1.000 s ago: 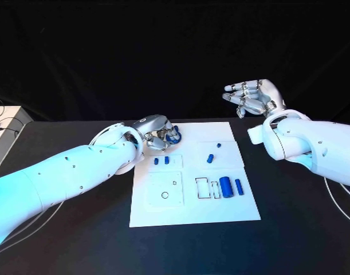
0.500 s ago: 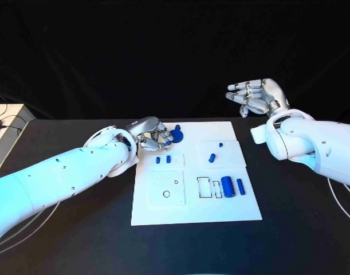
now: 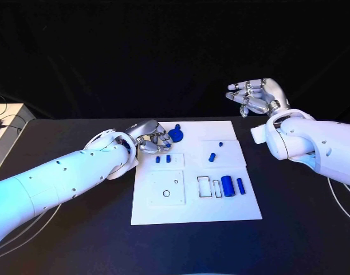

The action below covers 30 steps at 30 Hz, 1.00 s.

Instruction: Assemble the parts on the task board

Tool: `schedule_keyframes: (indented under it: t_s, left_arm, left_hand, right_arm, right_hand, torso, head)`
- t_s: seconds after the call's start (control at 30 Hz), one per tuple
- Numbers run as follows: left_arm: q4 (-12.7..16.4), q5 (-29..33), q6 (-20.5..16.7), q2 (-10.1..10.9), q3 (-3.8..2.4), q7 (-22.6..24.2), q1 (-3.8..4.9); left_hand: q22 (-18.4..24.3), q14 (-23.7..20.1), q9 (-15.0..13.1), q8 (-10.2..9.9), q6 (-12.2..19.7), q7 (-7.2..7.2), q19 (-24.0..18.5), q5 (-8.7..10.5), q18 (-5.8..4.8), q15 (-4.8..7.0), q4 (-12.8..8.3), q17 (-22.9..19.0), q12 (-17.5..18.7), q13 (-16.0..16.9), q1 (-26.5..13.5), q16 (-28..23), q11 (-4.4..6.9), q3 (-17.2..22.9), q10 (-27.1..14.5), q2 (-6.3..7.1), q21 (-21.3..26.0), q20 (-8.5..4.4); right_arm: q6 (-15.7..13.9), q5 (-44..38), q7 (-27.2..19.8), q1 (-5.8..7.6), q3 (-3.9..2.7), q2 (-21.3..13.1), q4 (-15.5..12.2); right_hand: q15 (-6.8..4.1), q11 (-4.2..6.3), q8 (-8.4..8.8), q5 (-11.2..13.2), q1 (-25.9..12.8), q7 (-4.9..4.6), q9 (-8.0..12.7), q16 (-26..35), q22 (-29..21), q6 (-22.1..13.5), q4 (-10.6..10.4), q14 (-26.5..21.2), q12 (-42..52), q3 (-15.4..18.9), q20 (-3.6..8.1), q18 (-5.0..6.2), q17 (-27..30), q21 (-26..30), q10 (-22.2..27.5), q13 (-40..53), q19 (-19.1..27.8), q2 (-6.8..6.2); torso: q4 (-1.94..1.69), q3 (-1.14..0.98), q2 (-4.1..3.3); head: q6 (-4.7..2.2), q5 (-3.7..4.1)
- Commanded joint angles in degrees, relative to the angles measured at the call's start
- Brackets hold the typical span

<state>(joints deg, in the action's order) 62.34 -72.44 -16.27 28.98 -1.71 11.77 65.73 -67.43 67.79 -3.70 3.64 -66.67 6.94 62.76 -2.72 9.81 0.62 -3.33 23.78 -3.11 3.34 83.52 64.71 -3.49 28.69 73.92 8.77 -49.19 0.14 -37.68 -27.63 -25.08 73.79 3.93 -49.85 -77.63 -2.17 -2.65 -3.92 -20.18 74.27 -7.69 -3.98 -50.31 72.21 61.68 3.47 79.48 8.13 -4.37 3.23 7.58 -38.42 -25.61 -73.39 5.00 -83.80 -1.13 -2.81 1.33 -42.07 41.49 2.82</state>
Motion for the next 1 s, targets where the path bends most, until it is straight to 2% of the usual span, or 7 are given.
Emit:
schedule_keyframes:
  t_s: [0.03,1.0]
  left_arm:
    - [-0.1,0.4,0.2,-0.2,-0.05,1.3,-0.04]
    - [-1.8,-0.4,2.0,-1.2,0.09,0.2,-0.17]
  left_hand:
    - [-0.1,-0.3,0.0,-0.1,0.0,-0.24,-0.1,-0.21,1.32,-0.06,0.0,0.1,-0.2,0.1,-0.4,0.4,-0.05,-0.2,-0.2,-0.32,-0.2,0.32]
    - [-0.3,-0.5,0.0,-0.1,0.0,-0.26,-0.2,-0.21,1.34,-0.08,0.2,0.1,-0.2,0.1,-0.3,0.6,-0.05,-0.3,-0.2,-0.35,-0.2,0.36]
  right_arm:
    - [0.7,0.0,-0.8,-0.02,-0.05,0.0,0.0]
    - [0.8,0.1,-0.9,-0.03,-0.05,0.1,0.0]
  right_hand:
    - [-0.16,0.13,0.18,-0.1,-0.5,-0.37,0.0,-0.2,0.1,-0.1,-0.1,-0.4,0.1,0.1,0.03,0.63,0.1,0.0,-0.7,0.1,-2.8,-0.04]
    - [-0.17,0.14,0.20,-0.1,-0.5,-0.34,0.0,-0.3,0.3,0.0,-0.2,-0.4,0.1,0.2,0.04,0.61,0.1,-0.1,-0.7,0.1,-2.8,-0.01]
  torso:
    - [0.00,-0.01,-0.02]
    - [-0.01,-0.02,-0.02]
  head:
    - [0.07,0.02]
    - [0.43,0.28]
